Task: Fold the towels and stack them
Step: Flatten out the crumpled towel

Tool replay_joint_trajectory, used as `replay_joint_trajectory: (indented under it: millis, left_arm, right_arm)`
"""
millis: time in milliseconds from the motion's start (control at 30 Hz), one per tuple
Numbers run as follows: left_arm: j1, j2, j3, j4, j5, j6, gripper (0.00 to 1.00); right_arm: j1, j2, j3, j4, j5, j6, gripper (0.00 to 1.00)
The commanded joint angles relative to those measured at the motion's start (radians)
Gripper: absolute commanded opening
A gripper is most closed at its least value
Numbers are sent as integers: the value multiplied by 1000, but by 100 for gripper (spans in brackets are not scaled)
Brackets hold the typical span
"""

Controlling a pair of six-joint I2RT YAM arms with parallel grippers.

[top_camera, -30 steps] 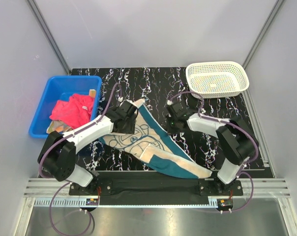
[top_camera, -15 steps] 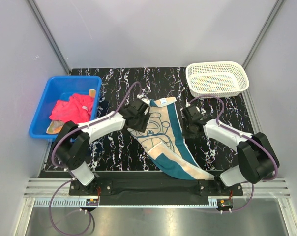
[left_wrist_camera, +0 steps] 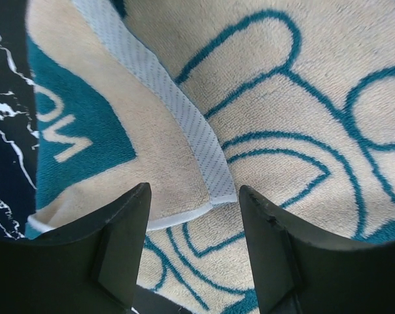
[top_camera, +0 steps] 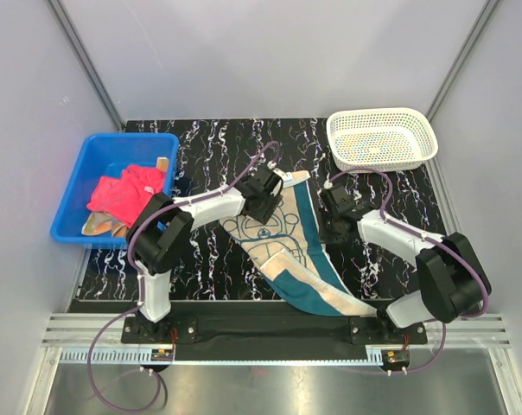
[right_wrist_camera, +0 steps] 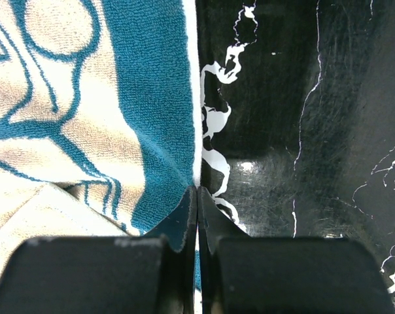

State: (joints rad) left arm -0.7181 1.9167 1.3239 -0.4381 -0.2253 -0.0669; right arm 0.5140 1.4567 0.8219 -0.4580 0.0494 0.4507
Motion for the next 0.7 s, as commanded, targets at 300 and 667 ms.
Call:
replay_joint_trajectory:
  millis: [300, 667]
  left_arm:
    - [2, 53, 8, 81, -17, 3, 58]
    - [5, 27, 3, 61, -45, -8, 15]
  right_arm:
    - [3, -45, -3, 30, -11, -14, 0]
    - [3, -78, 0, -5, 20, -4, 0]
